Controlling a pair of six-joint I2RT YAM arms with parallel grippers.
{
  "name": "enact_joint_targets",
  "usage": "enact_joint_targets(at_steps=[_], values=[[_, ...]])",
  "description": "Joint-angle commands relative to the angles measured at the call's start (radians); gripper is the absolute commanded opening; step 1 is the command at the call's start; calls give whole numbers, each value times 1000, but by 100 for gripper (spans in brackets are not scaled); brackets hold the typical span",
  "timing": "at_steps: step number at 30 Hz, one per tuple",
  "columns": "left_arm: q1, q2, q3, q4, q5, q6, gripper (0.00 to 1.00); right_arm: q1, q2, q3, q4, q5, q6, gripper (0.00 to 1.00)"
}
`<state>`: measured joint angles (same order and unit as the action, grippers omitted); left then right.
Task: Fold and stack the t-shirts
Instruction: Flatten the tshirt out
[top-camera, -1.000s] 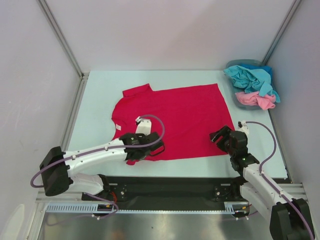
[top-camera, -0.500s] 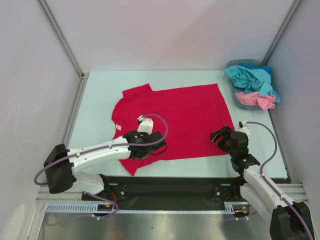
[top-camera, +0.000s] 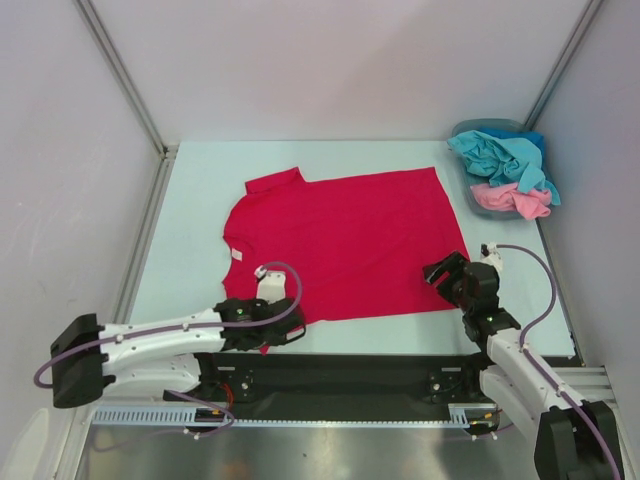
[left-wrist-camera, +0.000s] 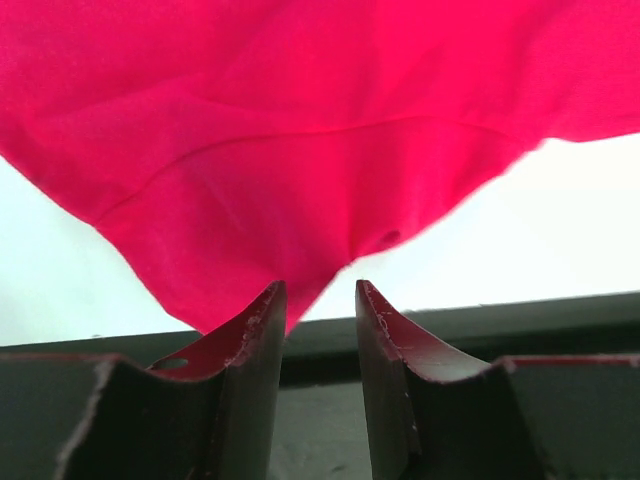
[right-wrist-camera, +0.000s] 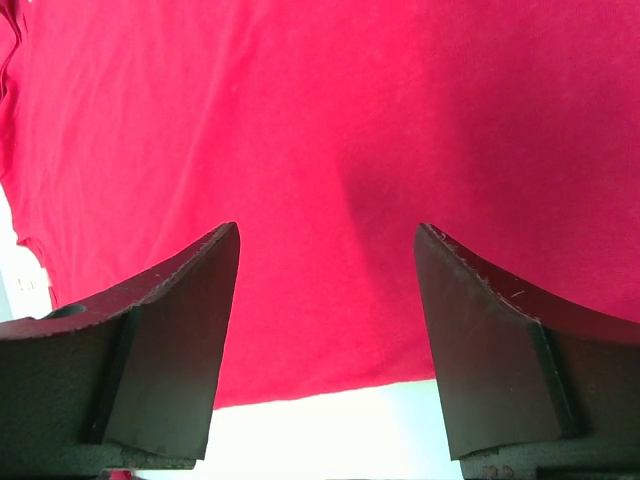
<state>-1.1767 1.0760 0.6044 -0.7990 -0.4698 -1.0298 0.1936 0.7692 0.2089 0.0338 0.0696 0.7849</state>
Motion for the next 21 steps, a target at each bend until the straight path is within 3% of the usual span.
enact_joint_targets(at_steps=[1,10,21], values=[[-8,-91,-11,34,11,-42,40,-19,1,6,28,-13,-4,75],[-31,-100,-23,-120,43,-79,38,-22,21,12,41,-14,2,75],[-69,-61,-71,-72,46,-148,39,-22,-5,17,25,-14,-4,75]])
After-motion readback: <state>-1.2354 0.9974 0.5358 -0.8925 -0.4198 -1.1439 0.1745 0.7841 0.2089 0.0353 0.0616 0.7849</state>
